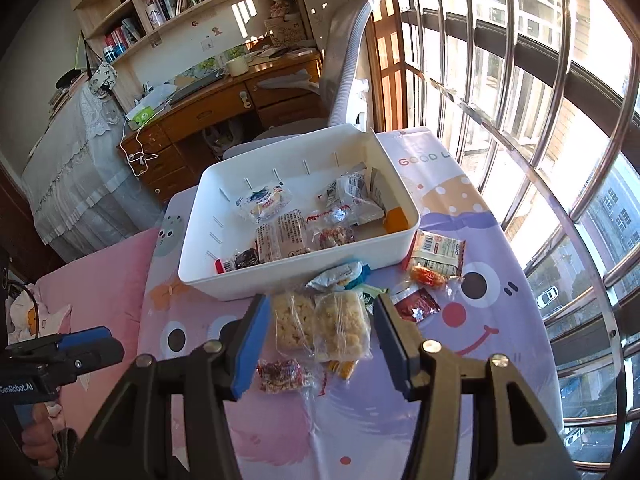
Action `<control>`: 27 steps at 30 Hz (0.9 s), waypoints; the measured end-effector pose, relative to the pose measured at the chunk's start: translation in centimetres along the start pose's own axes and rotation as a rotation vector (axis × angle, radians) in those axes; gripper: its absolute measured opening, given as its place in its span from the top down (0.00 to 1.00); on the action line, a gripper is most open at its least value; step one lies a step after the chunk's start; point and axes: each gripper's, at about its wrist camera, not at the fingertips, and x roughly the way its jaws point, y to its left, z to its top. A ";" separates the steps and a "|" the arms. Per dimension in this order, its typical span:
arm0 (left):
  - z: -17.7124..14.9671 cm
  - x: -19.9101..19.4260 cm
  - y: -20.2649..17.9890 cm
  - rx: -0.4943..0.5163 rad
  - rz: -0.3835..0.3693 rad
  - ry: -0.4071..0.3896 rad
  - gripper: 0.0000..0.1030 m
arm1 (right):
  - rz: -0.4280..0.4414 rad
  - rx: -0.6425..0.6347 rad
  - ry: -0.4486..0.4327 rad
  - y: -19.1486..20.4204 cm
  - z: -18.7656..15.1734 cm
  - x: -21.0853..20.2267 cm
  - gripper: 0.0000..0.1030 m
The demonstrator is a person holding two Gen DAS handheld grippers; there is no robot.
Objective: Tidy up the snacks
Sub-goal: 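Move both grippers back toward the remaining snacks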
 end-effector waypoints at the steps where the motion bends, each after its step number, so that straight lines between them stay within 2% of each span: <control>1: -0.4 -0.1 0.0 0.007 -0.002 0.004 0.37 | -0.003 0.005 0.001 0.1 -0.4 -0.2 0.47; 6: -2.3 0.1 -0.1 0.032 -0.002 0.030 0.37 | -0.014 0.038 0.015 -0.1 -2.8 -1.0 0.44; 12: -3.4 0.8 -0.6 0.046 0.004 0.066 0.32 | -0.012 0.063 0.046 -0.8 -4.6 -1.1 0.43; 16: -3.5 1.6 -1.1 0.047 0.011 0.088 0.28 | -0.004 0.072 0.076 -1.8 -5.0 -0.5 0.43; 22: -2.7 4.1 -2.0 0.014 0.031 0.140 0.28 | 0.009 0.049 0.142 -3.9 -4.9 1.2 0.43; 27: -2.3 6.7 -2.6 -0.031 0.083 0.159 0.28 | 0.023 0.008 0.182 -6.0 -4.2 2.8 0.43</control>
